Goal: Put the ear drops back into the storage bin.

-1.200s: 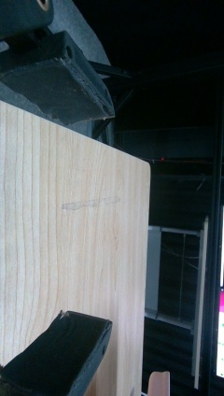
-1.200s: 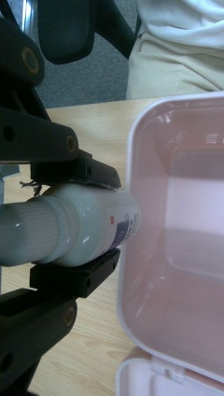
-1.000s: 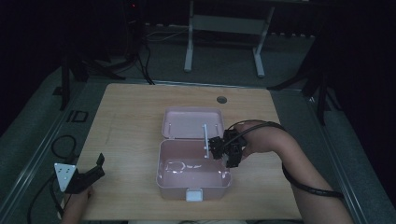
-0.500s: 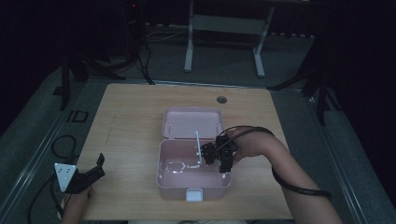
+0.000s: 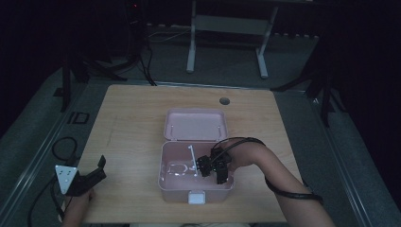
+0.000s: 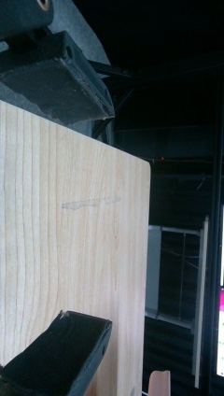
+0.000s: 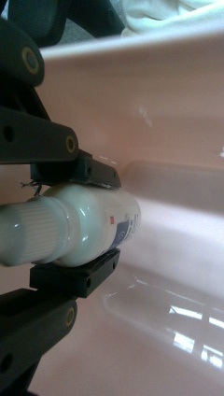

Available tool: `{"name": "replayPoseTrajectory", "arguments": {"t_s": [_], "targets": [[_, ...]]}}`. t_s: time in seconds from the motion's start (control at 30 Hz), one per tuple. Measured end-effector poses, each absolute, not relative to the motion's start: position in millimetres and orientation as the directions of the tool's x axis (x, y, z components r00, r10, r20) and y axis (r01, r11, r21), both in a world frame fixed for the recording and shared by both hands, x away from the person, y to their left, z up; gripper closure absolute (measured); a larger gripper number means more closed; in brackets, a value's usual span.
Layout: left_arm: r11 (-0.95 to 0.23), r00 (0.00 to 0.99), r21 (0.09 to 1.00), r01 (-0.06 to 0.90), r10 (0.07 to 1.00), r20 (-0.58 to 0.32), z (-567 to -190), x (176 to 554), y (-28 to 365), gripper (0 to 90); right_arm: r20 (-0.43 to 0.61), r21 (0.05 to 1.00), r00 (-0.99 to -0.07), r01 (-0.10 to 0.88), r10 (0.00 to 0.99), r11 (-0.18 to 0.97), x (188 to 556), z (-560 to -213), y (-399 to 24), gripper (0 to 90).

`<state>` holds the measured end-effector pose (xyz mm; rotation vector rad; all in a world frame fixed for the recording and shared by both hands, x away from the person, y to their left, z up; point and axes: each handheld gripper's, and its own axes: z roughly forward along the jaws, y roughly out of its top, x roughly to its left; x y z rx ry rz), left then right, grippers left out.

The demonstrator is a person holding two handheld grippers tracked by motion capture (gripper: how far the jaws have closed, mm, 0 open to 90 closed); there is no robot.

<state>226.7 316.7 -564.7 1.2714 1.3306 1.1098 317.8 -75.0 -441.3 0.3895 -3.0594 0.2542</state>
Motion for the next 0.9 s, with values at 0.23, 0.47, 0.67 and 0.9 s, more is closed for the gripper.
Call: {"name": "replayPoseTrajectory", "arguments": {"t_s": [0.23,0.47,0.67,0.9], "targets": [[0.045,-0.004,0.990,0.134,0.999,-0.045,-564.7,226.6,316.6,2.4,0.089,-0.186,-0.963,-0.267,-0.255,0.945,318.8,-459.8,-70.0,59.5],[0.044,-0.003,0.990,0.135,0.999,-0.044,-564.7,226.7,316.6,2.4,0.077,-0.208,-0.965,-0.261,-0.251,0.943,320.4,-474.7,-69.2,59.4],[0.044,-0.003,0.990,0.135,0.999,-0.044,-564.7,226.8,316.5,2.3,0.060,-0.207,-0.968,-0.250,-0.242,0.946,320.4,-482.6,-72.1,59.4],[0.044,-0.004,0.990,0.136,0.999,-0.044,-564.7,226.9,316.3,2.4,0.044,-0.212,-0.970,-0.243,-0.239,0.947,319.6,-489.4,-72.4,59.3]]}}
